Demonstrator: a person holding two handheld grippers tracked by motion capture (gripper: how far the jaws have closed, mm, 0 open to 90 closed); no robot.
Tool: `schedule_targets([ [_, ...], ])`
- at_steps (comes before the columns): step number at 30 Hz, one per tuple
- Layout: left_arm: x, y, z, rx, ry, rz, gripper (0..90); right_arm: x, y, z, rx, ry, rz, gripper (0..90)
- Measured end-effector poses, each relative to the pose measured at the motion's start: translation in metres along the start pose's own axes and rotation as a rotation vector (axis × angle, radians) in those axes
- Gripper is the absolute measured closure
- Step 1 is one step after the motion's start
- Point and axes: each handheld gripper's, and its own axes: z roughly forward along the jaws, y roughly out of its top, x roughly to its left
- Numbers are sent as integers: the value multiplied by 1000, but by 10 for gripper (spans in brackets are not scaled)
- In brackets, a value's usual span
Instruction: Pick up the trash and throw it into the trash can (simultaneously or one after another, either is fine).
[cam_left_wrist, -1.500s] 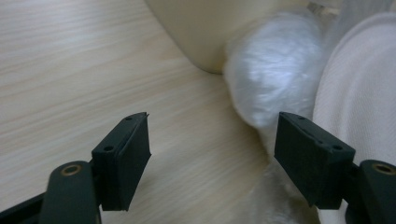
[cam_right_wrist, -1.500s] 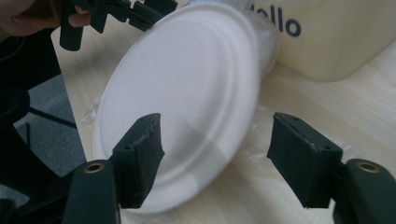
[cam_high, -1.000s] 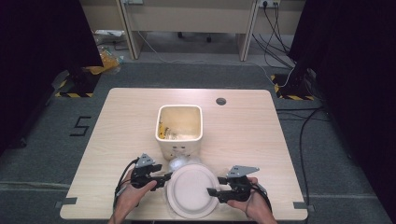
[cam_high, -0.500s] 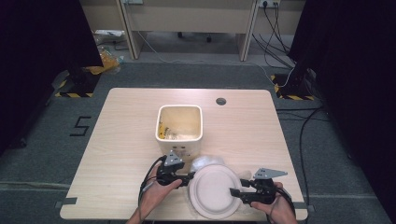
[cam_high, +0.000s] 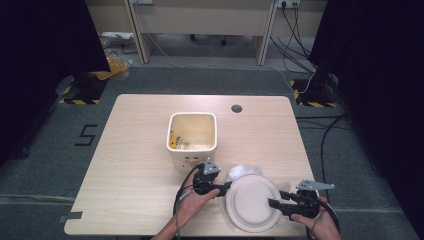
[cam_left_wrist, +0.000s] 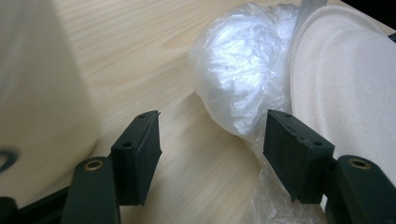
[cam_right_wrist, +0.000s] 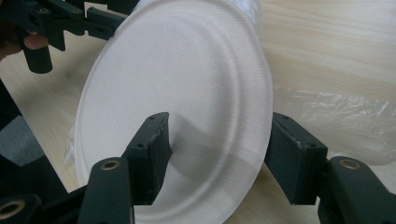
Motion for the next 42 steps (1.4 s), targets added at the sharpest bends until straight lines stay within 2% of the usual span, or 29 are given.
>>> schedule_targets([
  [3, -3, 10, 10, 1, 9, 16, 341, -9, -4, -7, -22, -25, 32, 424],
  [9, -5, 27, 28, 6, 36, 43, 331, -17, -5, -11, -42, -56, 59, 423],
  [14, -5, 34, 36, -1, 39, 39, 306, -22, -5, -13, -65, -82, 76, 423],
  [18, -6, 31, 31, -12, 22, 23, 304, -21, -5, -14, -61, -101, 68, 417],
  [21, -6, 29, 25, 3, 19, 33, 264, -22, -5, -16, -57, -106, 67, 414],
  [26, -4, 22, 5, 17, -18, 19, 234, -24, -7, -17, -59, -102, 81, 414],
  [31, -14, 10, -16, 22, -57, 35, 227, -23, -6, -17, -59, -104, 83, 413],
  [32, -19, 6, -19, 32, -64, 53, 226, -23, -6, -17, -60, -105, 81, 413],
  [38, -36, -7, -15, 41, -86, 85, 227, -22, -6, -16, -62, -106, 82, 413],
  [42, -40, -7, -8, 42, -80, 100, 263, -20, -5, -16, -64, -112, 72, 413],
])
